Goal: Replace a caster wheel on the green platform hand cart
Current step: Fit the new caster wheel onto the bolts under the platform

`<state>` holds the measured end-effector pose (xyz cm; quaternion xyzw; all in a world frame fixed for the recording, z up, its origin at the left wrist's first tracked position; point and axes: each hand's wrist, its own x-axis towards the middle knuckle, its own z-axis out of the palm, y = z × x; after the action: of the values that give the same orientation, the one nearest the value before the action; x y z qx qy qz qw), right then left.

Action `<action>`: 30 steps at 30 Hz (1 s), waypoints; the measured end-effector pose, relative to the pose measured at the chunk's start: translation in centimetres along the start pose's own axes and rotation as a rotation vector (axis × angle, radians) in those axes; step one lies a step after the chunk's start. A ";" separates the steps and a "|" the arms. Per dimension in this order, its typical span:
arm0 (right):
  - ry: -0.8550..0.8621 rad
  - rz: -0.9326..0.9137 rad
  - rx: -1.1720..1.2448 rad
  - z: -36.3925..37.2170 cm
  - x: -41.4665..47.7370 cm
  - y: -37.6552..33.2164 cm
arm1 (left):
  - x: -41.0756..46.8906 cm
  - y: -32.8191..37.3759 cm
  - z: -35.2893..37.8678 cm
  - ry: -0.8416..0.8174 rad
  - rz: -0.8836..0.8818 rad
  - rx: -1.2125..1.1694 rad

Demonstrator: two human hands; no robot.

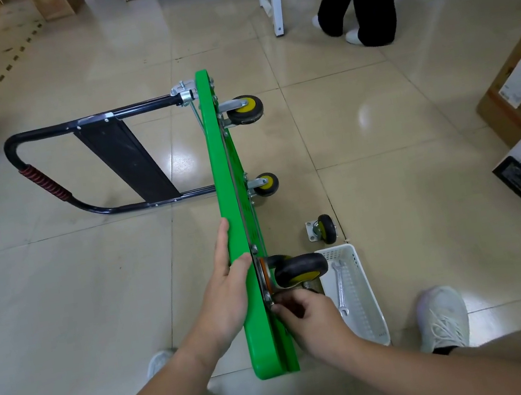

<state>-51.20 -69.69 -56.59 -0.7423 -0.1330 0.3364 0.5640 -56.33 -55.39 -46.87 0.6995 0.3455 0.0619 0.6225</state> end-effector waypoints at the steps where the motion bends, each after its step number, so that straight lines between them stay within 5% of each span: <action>1: -0.004 0.002 0.006 0.1 0.1 0.0 | 0.0 0.0 0.0 -0.002 0.003 -0.003; 23: -0.091 -0.076 -0.115 -0.1 0.2 0.2 | -0.2 0.5 0.0 -0.002 0.009 0.012; 30: -0.014 0.037 -0.222 -3.6 -0.1 2.7 | -0.1 0.3 -0.4 -0.037 0.022 -0.009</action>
<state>-49.44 -73.31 -58.61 -0.8001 -0.1595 0.3351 0.4712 -56.43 -55.11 -46.45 0.7016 0.3259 0.0571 0.6311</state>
